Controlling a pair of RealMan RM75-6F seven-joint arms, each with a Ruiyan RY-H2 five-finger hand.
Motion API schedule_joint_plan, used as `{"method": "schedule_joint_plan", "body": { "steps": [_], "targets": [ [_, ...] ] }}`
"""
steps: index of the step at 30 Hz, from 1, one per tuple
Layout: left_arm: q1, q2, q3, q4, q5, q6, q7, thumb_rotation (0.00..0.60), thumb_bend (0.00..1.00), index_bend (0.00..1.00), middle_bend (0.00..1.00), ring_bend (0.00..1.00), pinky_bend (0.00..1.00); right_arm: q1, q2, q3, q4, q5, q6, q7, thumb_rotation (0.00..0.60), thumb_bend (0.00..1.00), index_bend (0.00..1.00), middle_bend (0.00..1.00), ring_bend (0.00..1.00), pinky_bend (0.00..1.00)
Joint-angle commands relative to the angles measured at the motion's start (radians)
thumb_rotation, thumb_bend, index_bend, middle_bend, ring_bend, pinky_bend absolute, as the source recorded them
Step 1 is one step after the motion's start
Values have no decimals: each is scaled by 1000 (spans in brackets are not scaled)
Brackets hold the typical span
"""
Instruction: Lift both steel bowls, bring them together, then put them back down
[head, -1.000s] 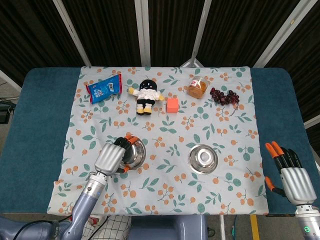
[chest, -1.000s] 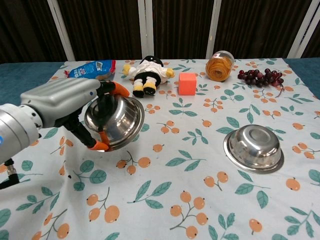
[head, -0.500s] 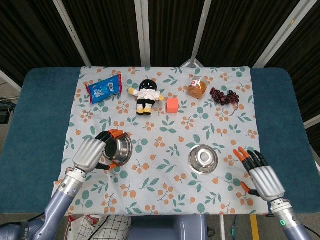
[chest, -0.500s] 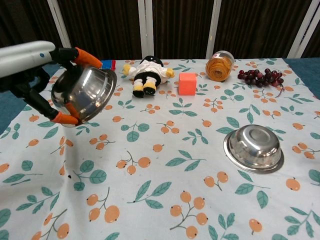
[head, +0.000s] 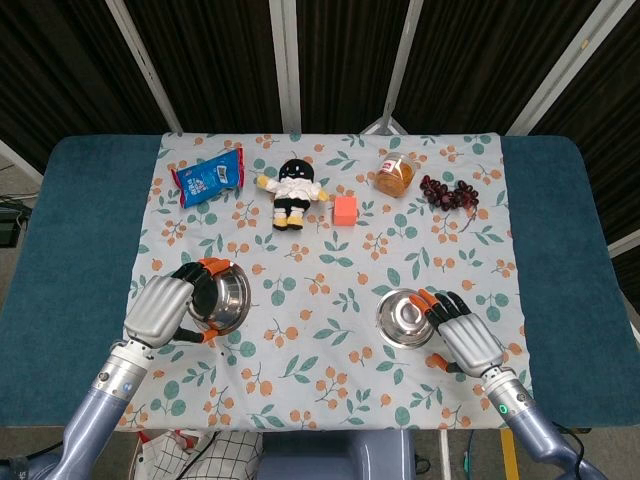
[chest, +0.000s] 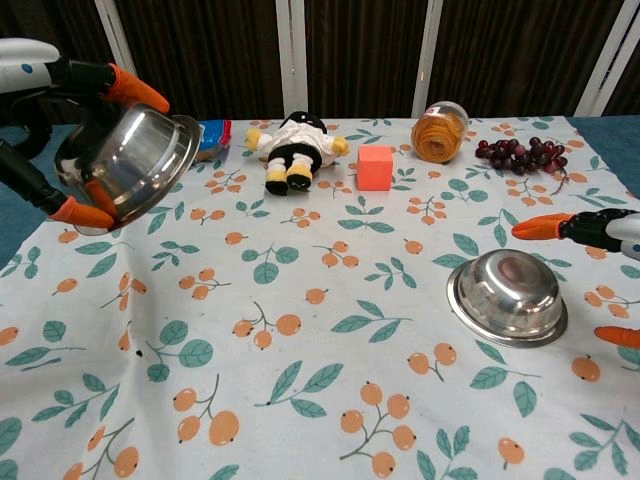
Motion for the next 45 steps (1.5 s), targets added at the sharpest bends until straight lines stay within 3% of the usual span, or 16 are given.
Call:
{"method": "schedule_joint_plan", "body": {
  "steps": [1,14,24,36,39,40,42,45],
  "targets": [
    [-6,5,-5,4,-19,-14,-6,600,510,566,693,607,777,20,-21,8,21,29,-25,-23,600,334,0,0,0,0],
    [-17,-25,-11,49,-36,-11,10,600,510,566,693,607,777,91,-77,24,47,139,-86,-143,600,334,0,0,0,0],
    [-11,-18,-11,61,-39,-12,-15,600,509,564,693,607,778,146,-132,23,60,271,-112,-310,600,335,0,0,0,0],
    [-13,-14,-15,87,-50,-28,-42,600,509,565,694,607,778,197,-149,11,32,410,-95,-455,600,333,0,0,0,23],
    [-12,-12,-12,88,-47,-30,-46,600,508,565,694,607,777,202,-147,5,21,429,-84,-468,600,333,2,31,28,171],
    [-12,-12,-12,88,-46,-30,-46,600,508,565,694,607,777,204,-147,3,19,433,-83,-470,600,334,27,82,81,262],
    [-11,-12,-10,87,-44,-30,-46,600,509,565,694,607,777,208,-148,-2,18,440,-77,-482,600,333,147,231,232,429],
    [-10,-11,-9,88,-43,-28,-45,600,509,566,694,607,777,215,-149,-16,10,459,-71,-503,600,333,413,465,471,673]
  ]
}}
